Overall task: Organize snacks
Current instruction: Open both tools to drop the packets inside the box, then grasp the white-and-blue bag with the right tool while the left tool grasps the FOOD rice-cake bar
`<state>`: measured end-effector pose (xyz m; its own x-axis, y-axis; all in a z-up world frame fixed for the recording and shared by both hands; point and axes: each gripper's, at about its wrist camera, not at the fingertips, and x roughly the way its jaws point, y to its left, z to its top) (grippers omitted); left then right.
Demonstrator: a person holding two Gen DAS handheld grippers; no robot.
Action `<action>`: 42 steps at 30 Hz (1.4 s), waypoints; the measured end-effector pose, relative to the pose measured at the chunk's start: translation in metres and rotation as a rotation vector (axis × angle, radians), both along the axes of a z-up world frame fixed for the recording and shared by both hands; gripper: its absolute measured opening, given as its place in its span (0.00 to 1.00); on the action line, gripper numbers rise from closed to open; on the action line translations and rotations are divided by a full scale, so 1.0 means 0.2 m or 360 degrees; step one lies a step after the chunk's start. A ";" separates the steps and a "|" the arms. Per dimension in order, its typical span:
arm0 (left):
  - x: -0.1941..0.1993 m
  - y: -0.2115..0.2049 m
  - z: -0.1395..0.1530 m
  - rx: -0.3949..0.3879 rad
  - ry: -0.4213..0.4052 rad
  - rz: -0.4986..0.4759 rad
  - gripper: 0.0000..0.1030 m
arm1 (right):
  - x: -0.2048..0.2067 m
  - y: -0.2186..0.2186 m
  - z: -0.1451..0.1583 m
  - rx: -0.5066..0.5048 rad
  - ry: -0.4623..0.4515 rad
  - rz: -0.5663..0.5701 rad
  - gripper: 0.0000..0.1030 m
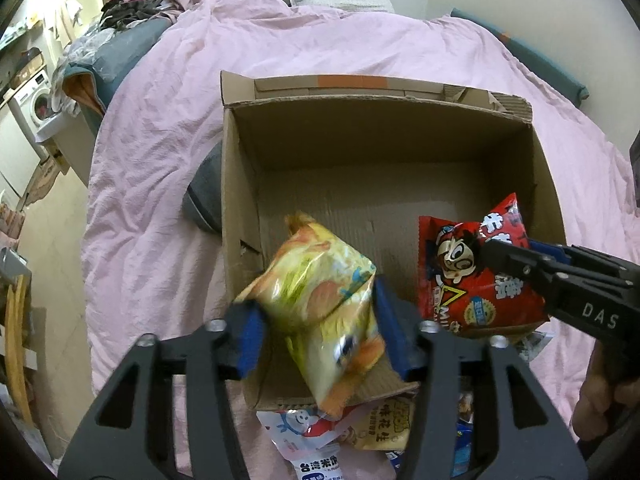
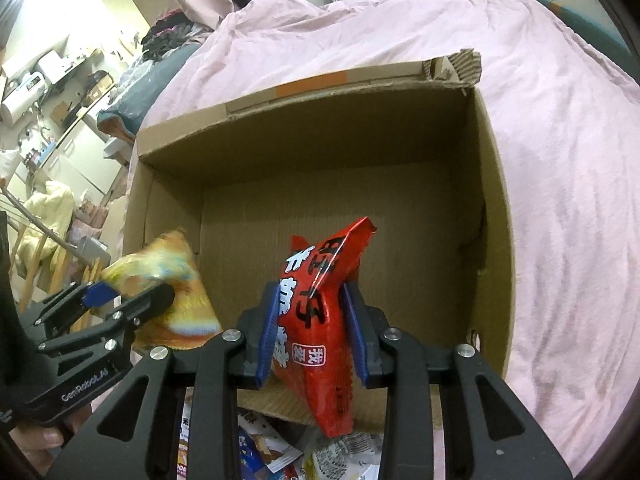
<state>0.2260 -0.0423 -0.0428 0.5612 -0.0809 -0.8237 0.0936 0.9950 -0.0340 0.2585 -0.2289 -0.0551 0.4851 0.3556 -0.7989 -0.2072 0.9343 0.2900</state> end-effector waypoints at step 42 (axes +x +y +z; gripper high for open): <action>-0.24 0.13 0.18 -0.0034 -0.0142 0.0118 0.81 | -0.24 -0.07 0.22 0.0016 -0.0184 -0.0089 0.79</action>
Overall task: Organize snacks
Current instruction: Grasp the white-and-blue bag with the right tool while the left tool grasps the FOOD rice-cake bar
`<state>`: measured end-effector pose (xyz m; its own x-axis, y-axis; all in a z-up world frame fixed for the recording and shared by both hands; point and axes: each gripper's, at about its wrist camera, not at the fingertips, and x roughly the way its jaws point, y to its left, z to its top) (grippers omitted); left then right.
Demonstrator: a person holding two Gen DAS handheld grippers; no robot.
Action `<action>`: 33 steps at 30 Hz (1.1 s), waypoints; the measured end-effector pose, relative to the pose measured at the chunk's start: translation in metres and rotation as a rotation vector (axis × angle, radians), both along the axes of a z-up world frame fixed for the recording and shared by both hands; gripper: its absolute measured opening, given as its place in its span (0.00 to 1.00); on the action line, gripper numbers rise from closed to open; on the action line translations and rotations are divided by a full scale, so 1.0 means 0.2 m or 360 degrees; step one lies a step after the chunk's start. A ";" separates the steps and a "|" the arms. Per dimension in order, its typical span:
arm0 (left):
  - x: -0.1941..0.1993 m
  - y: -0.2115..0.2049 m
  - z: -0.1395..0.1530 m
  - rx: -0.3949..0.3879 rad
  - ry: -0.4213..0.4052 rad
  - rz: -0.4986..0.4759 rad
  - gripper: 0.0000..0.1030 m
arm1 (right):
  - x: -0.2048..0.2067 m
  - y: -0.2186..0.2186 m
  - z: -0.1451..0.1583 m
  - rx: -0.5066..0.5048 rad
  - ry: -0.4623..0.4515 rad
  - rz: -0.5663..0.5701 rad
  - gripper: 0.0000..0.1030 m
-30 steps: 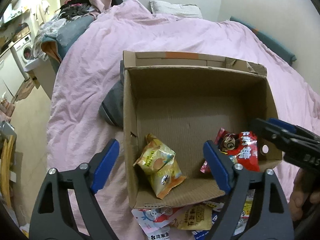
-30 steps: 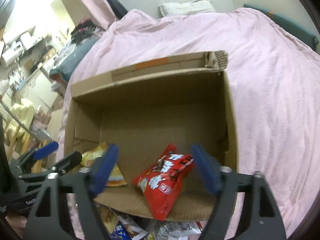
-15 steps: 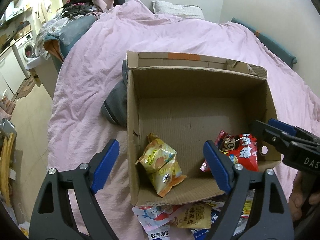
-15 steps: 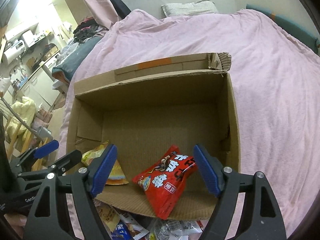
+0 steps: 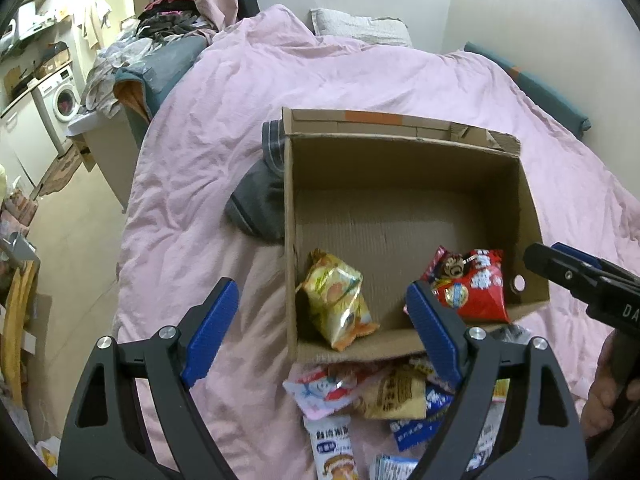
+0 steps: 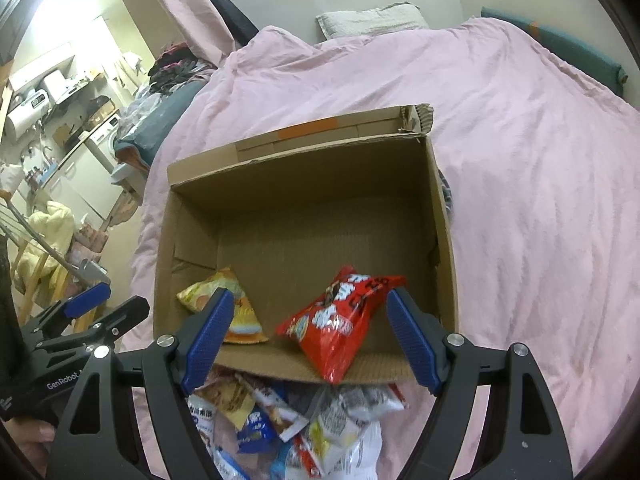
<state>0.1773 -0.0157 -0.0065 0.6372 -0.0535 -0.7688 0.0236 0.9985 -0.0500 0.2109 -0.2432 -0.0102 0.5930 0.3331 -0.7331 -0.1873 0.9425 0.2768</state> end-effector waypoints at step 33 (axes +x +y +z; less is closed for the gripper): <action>-0.27 0.21 -0.32 -0.0218 0.0549 0.0243 0.81 | -0.45 -0.28 -0.13 -0.0020 0.0194 -0.0145 0.79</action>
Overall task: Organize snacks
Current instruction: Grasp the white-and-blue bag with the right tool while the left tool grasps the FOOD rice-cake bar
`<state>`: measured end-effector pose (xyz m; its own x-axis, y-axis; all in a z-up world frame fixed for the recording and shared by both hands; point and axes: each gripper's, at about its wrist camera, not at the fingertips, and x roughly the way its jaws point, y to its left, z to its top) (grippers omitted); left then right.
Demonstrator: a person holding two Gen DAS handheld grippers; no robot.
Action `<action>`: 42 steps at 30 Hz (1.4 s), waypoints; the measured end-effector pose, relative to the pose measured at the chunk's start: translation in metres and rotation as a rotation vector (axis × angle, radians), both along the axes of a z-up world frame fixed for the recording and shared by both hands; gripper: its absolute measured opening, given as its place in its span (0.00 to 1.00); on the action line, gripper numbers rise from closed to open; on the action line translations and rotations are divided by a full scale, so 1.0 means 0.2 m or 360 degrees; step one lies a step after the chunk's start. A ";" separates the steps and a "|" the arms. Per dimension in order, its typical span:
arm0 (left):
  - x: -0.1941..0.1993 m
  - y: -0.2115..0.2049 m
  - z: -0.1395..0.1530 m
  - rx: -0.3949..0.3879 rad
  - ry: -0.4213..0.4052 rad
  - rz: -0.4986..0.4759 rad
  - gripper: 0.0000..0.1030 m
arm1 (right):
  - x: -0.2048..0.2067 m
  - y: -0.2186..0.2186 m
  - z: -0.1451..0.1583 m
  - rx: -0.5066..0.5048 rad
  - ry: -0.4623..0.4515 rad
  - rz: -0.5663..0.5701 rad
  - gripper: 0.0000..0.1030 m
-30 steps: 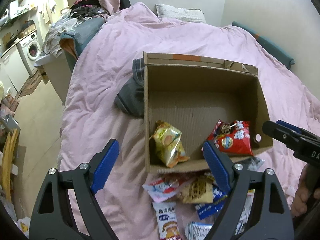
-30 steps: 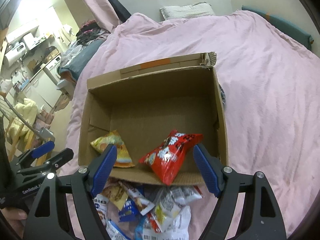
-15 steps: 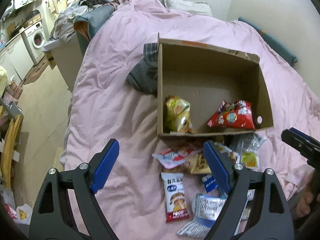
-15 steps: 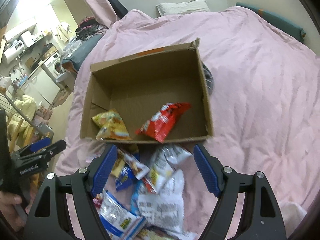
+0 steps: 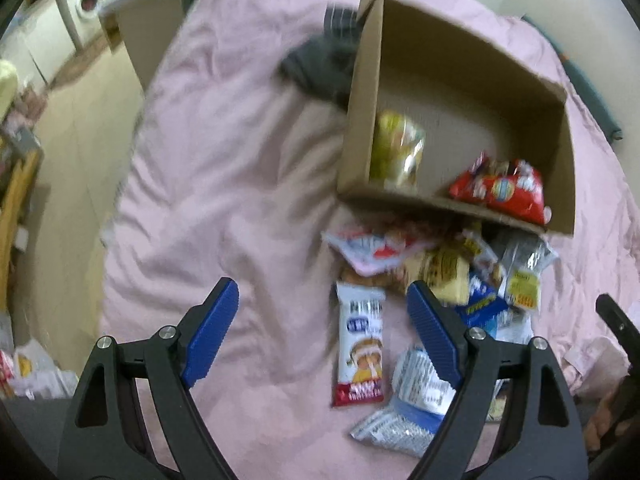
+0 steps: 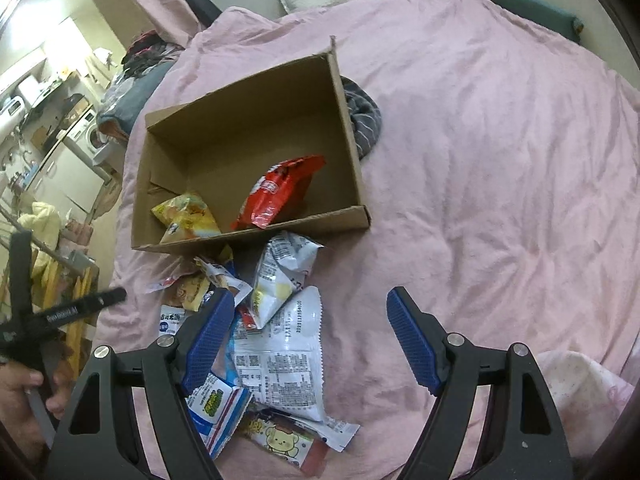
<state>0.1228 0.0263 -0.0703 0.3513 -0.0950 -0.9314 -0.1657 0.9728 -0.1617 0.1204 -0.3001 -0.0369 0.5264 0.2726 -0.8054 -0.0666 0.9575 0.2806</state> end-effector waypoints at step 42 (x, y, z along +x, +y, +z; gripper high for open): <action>0.01 -0.17 -0.30 0.0142 0.0230 -0.0237 0.28 | 0.14 0.49 -0.53 -0.0237 0.0663 0.0360 0.66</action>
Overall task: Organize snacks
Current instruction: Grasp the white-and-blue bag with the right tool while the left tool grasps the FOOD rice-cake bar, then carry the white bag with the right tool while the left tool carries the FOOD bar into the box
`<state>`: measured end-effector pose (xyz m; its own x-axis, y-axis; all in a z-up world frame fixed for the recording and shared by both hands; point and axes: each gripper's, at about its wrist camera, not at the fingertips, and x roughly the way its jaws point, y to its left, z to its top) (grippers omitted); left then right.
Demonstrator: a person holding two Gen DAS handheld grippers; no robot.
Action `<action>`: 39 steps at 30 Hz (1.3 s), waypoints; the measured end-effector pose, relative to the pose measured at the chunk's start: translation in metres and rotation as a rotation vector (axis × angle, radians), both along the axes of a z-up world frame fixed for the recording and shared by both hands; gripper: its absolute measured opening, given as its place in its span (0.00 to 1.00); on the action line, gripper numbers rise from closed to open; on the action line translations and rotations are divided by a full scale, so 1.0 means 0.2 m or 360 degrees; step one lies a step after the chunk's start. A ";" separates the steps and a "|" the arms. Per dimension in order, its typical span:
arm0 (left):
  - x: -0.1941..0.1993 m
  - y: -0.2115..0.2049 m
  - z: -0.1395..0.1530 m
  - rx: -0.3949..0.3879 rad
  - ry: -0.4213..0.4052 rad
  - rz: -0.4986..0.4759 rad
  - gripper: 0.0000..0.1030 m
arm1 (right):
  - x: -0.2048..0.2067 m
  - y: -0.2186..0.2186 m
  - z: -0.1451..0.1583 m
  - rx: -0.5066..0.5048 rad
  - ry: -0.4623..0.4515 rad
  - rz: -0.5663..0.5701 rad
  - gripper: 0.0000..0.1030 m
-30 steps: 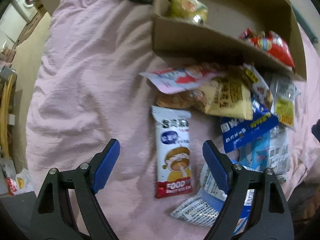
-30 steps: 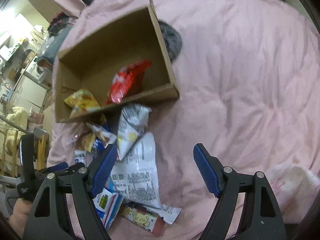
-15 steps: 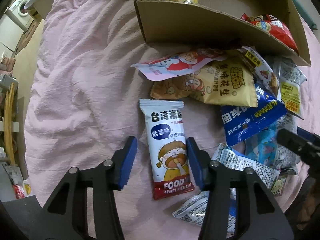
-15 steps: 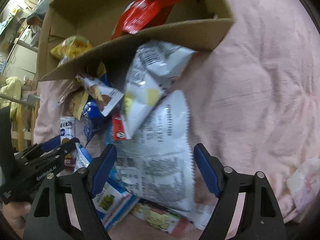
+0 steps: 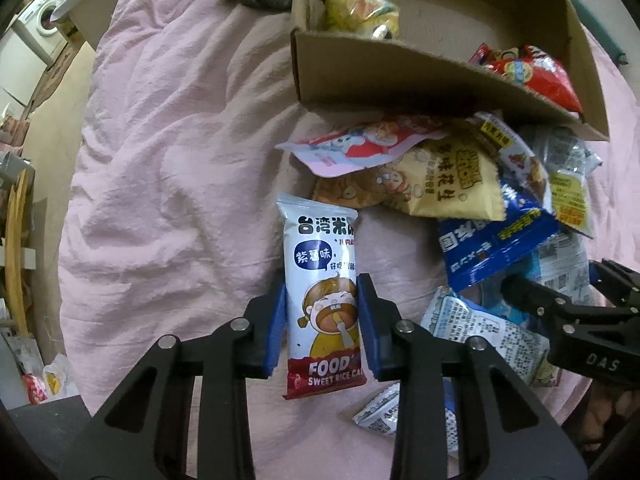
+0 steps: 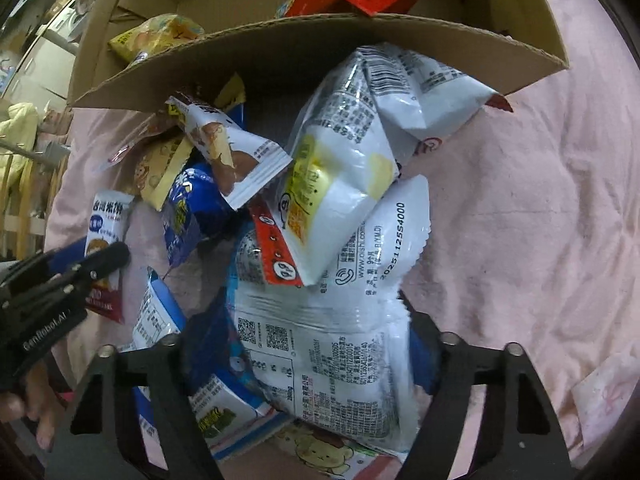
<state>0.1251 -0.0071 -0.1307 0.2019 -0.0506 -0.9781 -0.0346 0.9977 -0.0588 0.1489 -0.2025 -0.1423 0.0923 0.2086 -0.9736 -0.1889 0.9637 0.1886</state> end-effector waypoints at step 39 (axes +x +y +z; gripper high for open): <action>-0.08 0.03 0.52 -0.0044 -0.0381 0.0101 0.28 | -0.10 -0.47 0.60 0.0704 -0.0507 -0.0109 0.54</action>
<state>0.1083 -0.0013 -0.0258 0.4311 -0.0567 -0.9005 -0.0792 0.9918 -0.1003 0.1288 -0.2962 -0.0228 0.3960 0.5747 -0.7162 -0.2424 0.8177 0.5221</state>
